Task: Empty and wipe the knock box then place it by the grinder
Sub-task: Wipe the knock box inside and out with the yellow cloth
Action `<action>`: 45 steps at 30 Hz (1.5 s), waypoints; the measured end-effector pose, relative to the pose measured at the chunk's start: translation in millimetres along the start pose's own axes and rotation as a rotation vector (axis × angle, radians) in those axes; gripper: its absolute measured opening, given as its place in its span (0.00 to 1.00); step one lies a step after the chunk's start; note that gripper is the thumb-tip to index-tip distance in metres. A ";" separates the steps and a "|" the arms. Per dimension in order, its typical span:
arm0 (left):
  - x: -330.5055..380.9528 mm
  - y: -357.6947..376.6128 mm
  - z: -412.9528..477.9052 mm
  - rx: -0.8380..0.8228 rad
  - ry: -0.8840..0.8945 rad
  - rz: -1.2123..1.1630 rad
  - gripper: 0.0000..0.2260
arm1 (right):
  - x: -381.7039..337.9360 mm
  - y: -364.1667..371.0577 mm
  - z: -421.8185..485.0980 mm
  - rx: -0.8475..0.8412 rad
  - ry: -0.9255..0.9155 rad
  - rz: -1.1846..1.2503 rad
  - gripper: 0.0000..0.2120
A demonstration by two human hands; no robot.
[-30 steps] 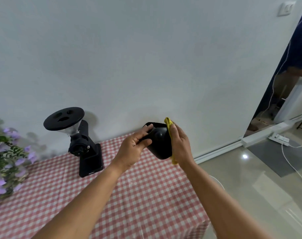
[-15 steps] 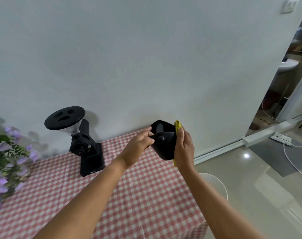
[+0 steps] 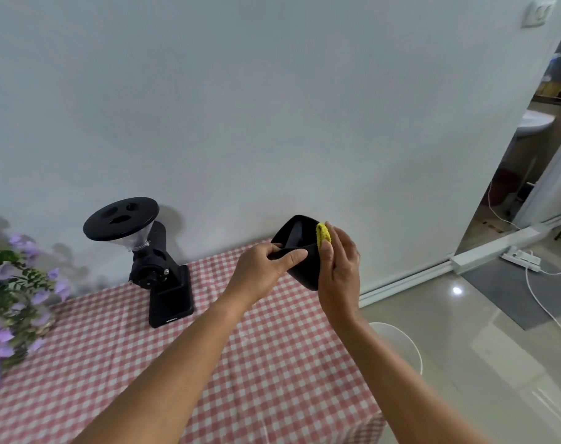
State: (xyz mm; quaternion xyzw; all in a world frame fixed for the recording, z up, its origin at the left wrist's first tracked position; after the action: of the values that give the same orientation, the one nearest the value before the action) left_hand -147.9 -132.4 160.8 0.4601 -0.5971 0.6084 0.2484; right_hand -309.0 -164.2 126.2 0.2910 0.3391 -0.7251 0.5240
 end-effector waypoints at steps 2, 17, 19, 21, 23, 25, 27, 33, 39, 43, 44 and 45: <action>-2.5 -2.8 0.4 0.037 0.010 -0.024 0.15 | -0.9 -0.4 1.3 -0.001 -0.008 0.004 0.21; -0.6 -15.5 -8.8 0.125 0.130 -0.101 0.16 | -23.8 -4.3 12.5 -0.031 -0.152 -0.066 0.21; -1.4 -17.3 -8.0 0.108 0.142 -0.093 0.13 | -6.6 -5.7 25.3 -0.032 0.039 0.070 0.20; -1.5 -17.2 -8.2 0.092 0.148 -0.087 0.12 | 4.1 -3.6 31.1 -0.048 0.168 0.148 0.20; -2.3 -17.3 -8.4 0.087 0.134 -0.111 0.12 | -4.7 -3.8 25.5 -0.074 0.113 0.071 0.20; -2.4 -16.9 -9.3 0.071 0.125 -0.133 0.12 | -19.7 -6.9 12.8 -0.064 0.000 -0.008 0.21; -3.3 -16.7 -10.4 0.053 0.134 -0.127 0.11 | -25.8 -10.9 7.1 -0.032 -0.070 -0.029 0.22; -6.5 -20.5 -13.4 0.019 0.155 -0.107 0.10 | -0.1 -5.9 38.9 -0.212 0.397 0.297 0.21; -13.4 -16.7 -11.3 0.073 0.132 -0.108 0.12 | 3.4 -5.9 25.7 -0.164 0.423 0.142 0.20; -20.8 -20.2 -10.0 0.056 0.083 -0.170 0.13 | -5.9 1.6 8.4 -0.078 0.095 0.032 0.22; -18.8 -20.2 -11.0 0.033 0.095 -0.165 0.12 | -6.3 -1.8 13.9 -0.070 0.135 0.067 0.21; -16.0 -20.2 -12.2 0.011 0.111 -0.156 0.12 | -2.8 -3.8 20.3 -0.081 0.217 0.120 0.20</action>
State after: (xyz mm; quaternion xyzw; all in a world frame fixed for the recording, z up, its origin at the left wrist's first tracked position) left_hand -126.7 -113.5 158.9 0.4722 -0.5414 0.6149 0.3253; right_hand -313.2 -178.0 141.3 0.3662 0.4049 -0.6423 0.5379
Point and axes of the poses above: each hand's wrist, its own z-axis towards the middle knuckle, its own y-axis out of the palm, x = y × z, the point moved 8 cm from there along z, towards the middle knuckle, and after that the axes turned 13 degrees about -y, right-handed, at the moved point
